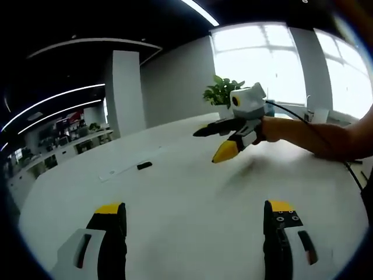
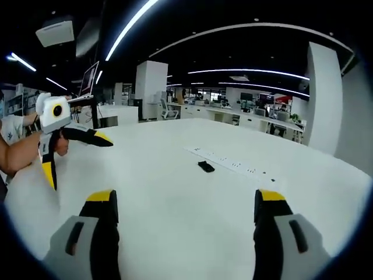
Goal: Snap the two parts of the plastic buckle together until the buckle closes and remains connected.
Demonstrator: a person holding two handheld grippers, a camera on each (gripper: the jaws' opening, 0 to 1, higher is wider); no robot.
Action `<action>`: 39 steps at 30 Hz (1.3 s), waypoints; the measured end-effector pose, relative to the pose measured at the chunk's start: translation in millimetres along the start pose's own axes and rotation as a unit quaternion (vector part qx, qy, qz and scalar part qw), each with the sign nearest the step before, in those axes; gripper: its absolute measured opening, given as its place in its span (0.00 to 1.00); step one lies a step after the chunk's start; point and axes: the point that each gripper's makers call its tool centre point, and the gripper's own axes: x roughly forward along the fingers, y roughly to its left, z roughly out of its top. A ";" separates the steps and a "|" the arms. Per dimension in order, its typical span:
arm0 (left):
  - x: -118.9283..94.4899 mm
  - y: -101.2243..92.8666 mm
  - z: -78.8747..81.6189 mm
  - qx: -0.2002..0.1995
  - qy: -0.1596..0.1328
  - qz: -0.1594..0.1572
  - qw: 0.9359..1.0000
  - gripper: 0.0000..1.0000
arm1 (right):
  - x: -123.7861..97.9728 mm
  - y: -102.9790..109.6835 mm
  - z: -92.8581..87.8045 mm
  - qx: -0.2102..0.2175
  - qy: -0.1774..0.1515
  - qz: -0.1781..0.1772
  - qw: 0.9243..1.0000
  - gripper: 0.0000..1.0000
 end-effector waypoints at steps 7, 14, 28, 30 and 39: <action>-4.2 0.6 -0.6 -0.005 0.002 0.008 1.000 1.00 | -15.9 9.0 -4.2 -0.003 0.001 -0.005 1.000 0.98; -5.7 -3.1 -6.0 -0.006 0.008 0.010 1.000 1.00 | -35.6 18.7 -7.8 -0.002 -0.002 -0.010 1.000 0.98; -8.5 -2.4 -6.8 -0.008 0.003 0.019 1.000 0.99 | -57.6 33.2 -7.6 -0.002 -0.009 -0.016 1.000 0.98; -8.2 -4.1 -7.7 -0.009 0.004 0.017 1.000 0.99 | -60.8 35.7 -6.7 -0.003 -0.012 -0.018 1.000 0.98; -6.7 3.4 -7.3 -0.005 0.005 0.022 1.000 1.00 | -71.5 40.4 -8.6 0.001 -0.018 -0.017 1.000 0.98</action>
